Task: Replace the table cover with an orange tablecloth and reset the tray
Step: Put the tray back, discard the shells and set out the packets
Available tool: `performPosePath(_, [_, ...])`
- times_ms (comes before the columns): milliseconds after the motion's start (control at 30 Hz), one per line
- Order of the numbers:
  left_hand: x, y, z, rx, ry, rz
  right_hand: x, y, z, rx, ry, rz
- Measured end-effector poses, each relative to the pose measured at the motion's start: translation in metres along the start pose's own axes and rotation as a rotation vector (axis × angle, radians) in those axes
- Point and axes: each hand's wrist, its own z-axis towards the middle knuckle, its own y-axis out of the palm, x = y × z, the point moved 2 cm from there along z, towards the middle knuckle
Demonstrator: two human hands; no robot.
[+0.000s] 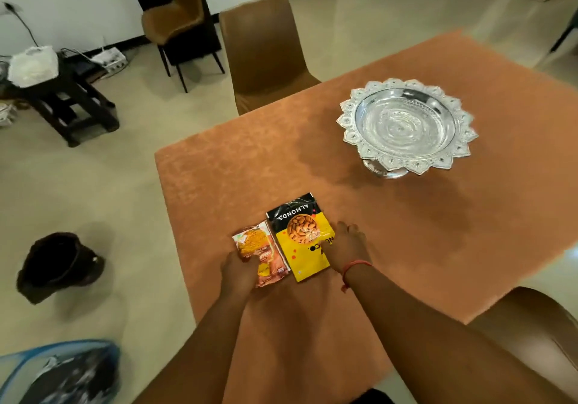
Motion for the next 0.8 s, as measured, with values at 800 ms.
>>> performPosePath(800, [0.006, 0.006, -0.004, -0.216, -0.075, -0.787, 0.025, -0.037, -0.010, -0.064, -0.024, 0.770])
